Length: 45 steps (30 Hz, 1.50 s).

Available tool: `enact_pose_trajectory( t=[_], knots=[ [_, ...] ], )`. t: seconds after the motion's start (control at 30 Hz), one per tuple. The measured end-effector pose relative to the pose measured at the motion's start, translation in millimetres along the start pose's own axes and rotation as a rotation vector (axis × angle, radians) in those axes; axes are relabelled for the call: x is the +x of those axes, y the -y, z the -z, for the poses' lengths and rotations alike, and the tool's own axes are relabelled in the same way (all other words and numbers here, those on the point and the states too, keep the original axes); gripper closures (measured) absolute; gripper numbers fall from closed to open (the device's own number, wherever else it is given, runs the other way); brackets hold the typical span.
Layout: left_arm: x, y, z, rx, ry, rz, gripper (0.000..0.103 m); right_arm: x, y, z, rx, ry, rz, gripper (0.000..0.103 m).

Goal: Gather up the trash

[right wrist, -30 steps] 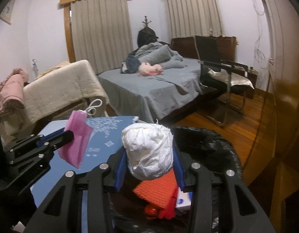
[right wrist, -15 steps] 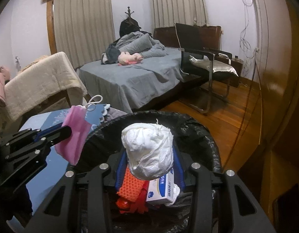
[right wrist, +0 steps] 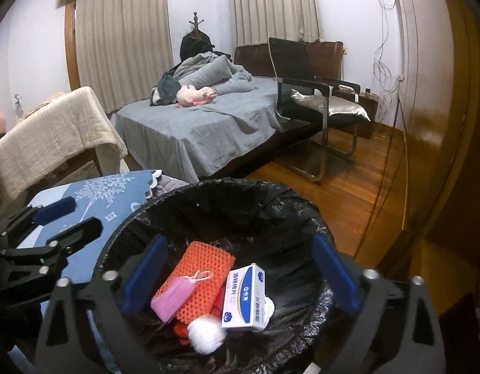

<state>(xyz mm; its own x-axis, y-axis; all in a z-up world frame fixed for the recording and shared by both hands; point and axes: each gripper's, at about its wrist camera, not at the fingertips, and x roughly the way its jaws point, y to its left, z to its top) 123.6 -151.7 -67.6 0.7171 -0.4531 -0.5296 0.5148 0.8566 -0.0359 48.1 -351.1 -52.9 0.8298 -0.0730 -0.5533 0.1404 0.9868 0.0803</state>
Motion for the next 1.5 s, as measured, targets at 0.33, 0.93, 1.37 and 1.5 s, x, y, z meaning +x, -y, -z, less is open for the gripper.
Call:
enact_pose_trajectory(
  t=[0.33,0.93,1.37,1.5],
  knots=[
    [-43.4,-26.8,2.3,-0.059,0.013,-0.106,0.008,-18.8,-28.9,-5.7,-0.029,-0.043,-0.072,0.006],
    [-112.1,-41.4,0.7,-0.099,0.078,-0.190,0.005,-69.7,-78.6,-24.4,-0.076,-0.005,-0.163,0.006],
    [-134.5,-46.8,-1.6,-0.122,0.118,-0.209,0.005,-80.1,-91.8,-25.3,-0.097,0.014,-0.173,0.006],
    [-137.3,-47.0,-2.1,-0.124,0.126,-0.214,0.005,-80.6,-92.7,-25.2,-0.096,0.017,-0.174,0.006]
  ],
)
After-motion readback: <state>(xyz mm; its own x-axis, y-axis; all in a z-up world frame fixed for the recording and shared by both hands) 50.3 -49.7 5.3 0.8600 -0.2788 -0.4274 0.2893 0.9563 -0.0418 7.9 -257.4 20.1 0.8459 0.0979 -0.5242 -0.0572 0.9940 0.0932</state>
